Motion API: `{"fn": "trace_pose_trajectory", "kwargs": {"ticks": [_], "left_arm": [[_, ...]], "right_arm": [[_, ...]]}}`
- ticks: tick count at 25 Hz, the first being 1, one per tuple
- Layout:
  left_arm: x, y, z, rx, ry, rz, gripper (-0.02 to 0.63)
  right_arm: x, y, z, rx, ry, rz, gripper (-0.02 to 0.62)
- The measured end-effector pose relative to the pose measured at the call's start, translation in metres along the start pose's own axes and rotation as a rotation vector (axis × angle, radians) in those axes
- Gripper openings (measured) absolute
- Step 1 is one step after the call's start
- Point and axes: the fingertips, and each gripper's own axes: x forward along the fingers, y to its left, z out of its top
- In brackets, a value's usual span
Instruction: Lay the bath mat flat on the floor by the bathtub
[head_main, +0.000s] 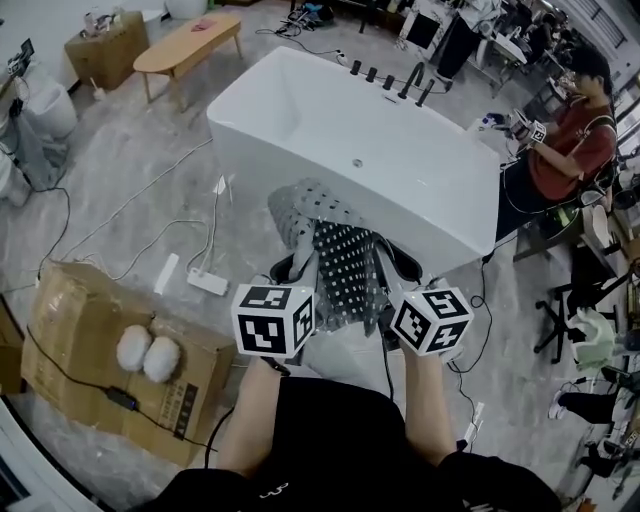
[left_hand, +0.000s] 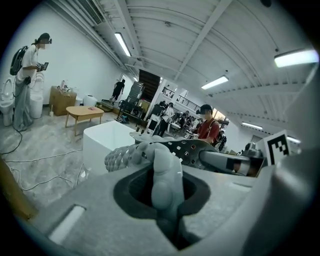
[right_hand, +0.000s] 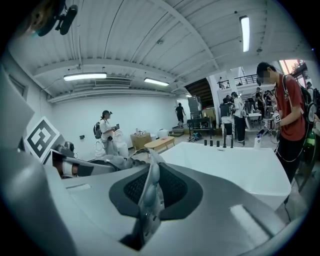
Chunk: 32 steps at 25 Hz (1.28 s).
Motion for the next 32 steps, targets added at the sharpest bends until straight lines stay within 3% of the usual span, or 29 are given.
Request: {"fn": "trace_pose_trajectory", "kwargs": {"ticks": [13, 21, 26, 32], "left_arm": [[0.098, 0.015, 0.03, -0.027, 0.046, -0.021, 0.037], [0.141, -0.001, 0.063, 0.064, 0.067, -0.033, 0.036], [0.167, -0.016, 0.073, 0.137, 0.113, -0.041, 0.036], [0.205, -0.037, 0.079, 0.148, 0.163, -0.07, 0.036]], "right_arm": [[0.063, -0.078, 0.017, 0.008, 0.044, -0.053, 0.021], [0.086, -0.108, 0.037, 0.013, 0.009, -0.066, 0.021], [0.084, -0.139, 0.036, 0.092, -0.02, -0.09, 0.021], [0.088, -0.183, 0.043, 0.165, -0.039, -0.103, 0.021]]}}
